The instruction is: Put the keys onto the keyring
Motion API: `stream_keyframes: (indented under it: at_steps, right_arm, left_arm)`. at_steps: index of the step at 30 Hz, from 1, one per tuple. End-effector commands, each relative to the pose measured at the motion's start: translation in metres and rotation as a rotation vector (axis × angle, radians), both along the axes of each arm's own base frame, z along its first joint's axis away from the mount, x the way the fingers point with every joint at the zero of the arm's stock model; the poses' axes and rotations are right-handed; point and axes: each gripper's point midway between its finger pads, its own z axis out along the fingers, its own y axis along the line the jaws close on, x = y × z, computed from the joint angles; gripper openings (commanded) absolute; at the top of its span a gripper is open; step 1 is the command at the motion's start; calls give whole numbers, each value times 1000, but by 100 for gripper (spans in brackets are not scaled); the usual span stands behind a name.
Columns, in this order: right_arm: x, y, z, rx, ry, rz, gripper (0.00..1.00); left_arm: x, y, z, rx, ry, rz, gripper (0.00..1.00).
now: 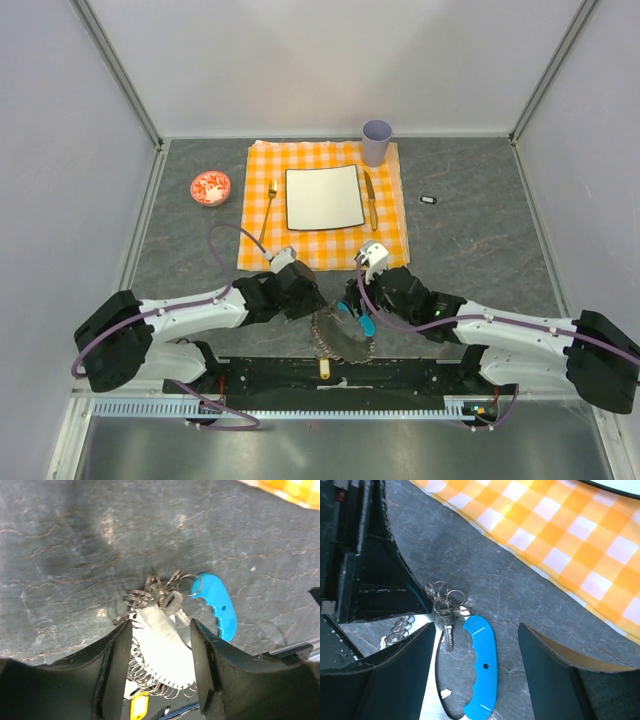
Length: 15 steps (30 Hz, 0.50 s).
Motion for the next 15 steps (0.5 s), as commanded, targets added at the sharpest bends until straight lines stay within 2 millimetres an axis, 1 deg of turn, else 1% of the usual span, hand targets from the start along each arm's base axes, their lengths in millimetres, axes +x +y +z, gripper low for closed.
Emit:
stream_keyframes:
  at_steps: [1,3,4,6,7,8,9,10,11,12,13,15]
  right_arm:
    - [6,1,14,24,38,-21,74]
    - [3,1,13,20,68,-7,72]
    - [1,-1,8,0,87,-2,71]
    - [-3,2,6,-7,117,19,69]
    - [-4,3,6,-4,125,28,69]
    - [-5,4,3,-5,136,33,68]
    - [-8,1,-2,-27,155,35,67]
    - [-8,1,-3,-28,156,33,67]
    - [-7,0,-4,-29,159,32,67]
    - [-7,0,-3,-27,161,31,67]
    - [-7,0,-1,-22,158,33,67]
    - [-7,0,1,-16,153,42,67]
  left_arm:
    - [27,0,28,22,-100,18,60]
    - [31,3,33,41,-125,-16,61]
    - [34,5,36,43,-131,-32,61]
    - [36,12,37,87,-148,-91,62]
    - [36,11,39,84,-154,-129,62]
    - [36,16,36,127,-170,-189,61]
    - [37,18,37,143,-185,-221,59]
    - [33,16,38,142,-196,-279,59]
    - [31,19,36,174,-218,-344,59]
    - [30,21,35,183,-226,-369,59]
    - [23,20,33,172,-223,-416,59]
    - [17,22,29,187,-228,-489,59]
